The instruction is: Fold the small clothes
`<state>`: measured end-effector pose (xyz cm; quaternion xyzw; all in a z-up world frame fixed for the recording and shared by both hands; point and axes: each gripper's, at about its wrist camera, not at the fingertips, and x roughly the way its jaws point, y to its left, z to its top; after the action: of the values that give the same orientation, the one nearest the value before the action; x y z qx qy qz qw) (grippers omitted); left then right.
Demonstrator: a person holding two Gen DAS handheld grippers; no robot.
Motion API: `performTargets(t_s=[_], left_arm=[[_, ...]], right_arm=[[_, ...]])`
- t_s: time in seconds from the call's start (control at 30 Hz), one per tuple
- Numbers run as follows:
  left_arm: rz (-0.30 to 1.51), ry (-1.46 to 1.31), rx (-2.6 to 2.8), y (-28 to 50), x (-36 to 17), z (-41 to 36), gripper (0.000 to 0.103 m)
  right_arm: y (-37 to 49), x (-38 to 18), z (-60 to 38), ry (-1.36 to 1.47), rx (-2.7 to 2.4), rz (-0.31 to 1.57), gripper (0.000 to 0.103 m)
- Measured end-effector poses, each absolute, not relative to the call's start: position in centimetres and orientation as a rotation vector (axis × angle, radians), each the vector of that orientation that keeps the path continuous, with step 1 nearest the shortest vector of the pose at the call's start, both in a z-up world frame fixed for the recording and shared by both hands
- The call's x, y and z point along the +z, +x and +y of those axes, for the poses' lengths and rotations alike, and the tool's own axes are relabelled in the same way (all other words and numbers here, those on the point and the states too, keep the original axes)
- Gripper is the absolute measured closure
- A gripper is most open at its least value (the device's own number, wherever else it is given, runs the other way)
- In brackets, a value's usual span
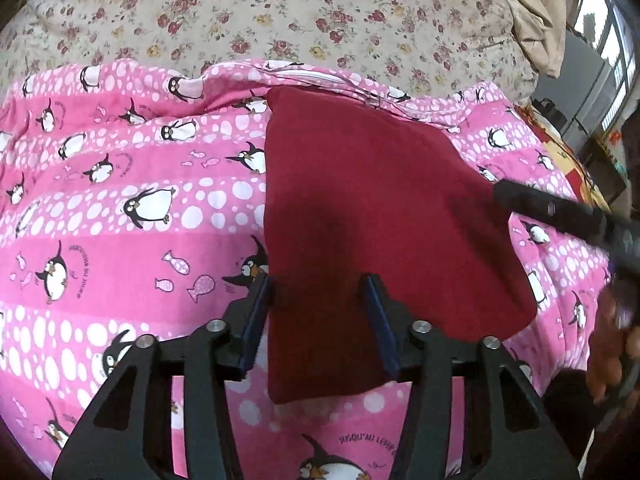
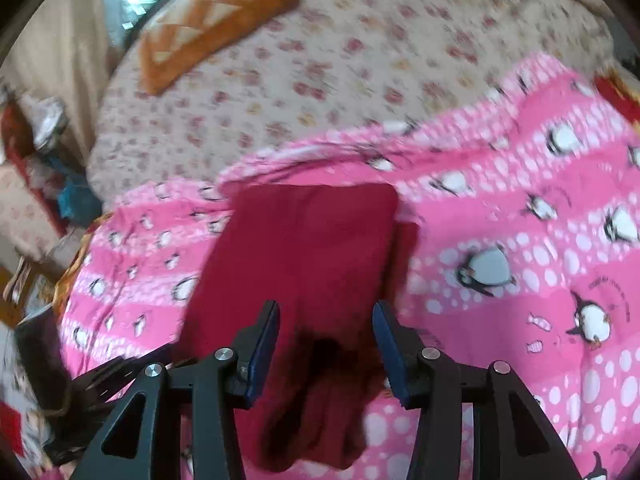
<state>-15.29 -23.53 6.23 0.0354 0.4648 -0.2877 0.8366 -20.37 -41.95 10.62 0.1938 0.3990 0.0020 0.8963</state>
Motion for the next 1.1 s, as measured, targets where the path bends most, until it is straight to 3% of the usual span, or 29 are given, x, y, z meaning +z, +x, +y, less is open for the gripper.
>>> performTargets(t_s=[0.2,0.33,0.67,0.93,1.1], left_arm=[[0.977,0.051,-0.608,-15.0,5.6,-23.2,0.044],[0.978,0.047,-0.614,-15.0,5.5,-23.2,0.044],[0.967,0.047,-0.613,-15.1,5.4,-23.3,0.044],[0.961,0.070,-0.617,-15.4,5.1,-23.5,0.040],[0.965,0.029,-0.629,-15.2,5.0,-23.2,0.036]], right_arm=[[-19.0,8.5,-39.0,0.191,-0.003,0.922,0.057],[-19.4,6.2,-40.9,0.259,-0.054,0.991,0.057],[-22.6,11.4,-39.0,0.258,-0.014,0.822,0.057],[-20.0,5.4,-37.9,0.213,0.009,0.977,0.058],[-21.7,6.9,-37.2,0.171,0.011,0.948,0.059]])
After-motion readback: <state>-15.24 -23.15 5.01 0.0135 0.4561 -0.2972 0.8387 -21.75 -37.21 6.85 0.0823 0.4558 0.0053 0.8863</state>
